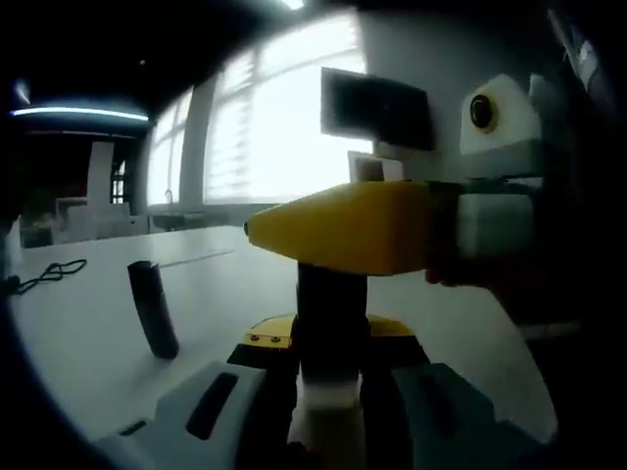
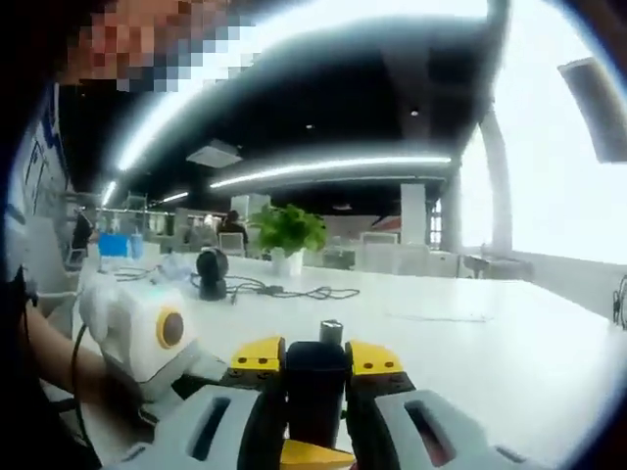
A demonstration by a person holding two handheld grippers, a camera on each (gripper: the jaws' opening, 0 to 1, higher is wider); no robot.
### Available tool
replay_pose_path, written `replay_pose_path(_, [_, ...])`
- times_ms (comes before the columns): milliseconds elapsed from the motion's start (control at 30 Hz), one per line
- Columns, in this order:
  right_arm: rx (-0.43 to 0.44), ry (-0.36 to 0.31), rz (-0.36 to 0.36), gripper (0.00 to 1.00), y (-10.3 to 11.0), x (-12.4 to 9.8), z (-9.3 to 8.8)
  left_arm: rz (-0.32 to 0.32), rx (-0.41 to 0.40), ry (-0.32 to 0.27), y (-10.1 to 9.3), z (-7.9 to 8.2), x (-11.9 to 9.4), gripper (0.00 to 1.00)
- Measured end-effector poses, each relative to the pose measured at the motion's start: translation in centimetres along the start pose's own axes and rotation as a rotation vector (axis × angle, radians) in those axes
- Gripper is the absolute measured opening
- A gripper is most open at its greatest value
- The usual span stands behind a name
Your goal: Pick up cosmetic bottle twist off cap place on table pick up cap screw tight cap place on table
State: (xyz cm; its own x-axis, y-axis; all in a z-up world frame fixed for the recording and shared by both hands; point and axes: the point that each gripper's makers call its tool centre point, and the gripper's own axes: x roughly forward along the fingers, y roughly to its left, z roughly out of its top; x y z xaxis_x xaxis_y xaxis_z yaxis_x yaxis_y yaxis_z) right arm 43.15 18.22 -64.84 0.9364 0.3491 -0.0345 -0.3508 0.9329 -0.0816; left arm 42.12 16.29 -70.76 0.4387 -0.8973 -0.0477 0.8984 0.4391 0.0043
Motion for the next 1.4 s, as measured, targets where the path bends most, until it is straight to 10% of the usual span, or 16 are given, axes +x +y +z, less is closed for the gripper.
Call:
replay_pose_path(267, [0.071,-0.005,0.081,0.15,-0.2,-0.1,-0.1,0.018,0.026,0.008,0.1,0.2,-0.1,0.13])
replay_pose_path(767, [0.052,0.018,0.453,0.14,1.2,0.2,-0.1,-0.021,0.011,0.016,-0.1,0.1,-0.2,0.12])
replay_pose_path(1400, [0.013,0.025,0.65,0.15,2.2,0.3,0.1,-0.082,0.016,-0.004,-0.2,0.1,-0.4,0.13])
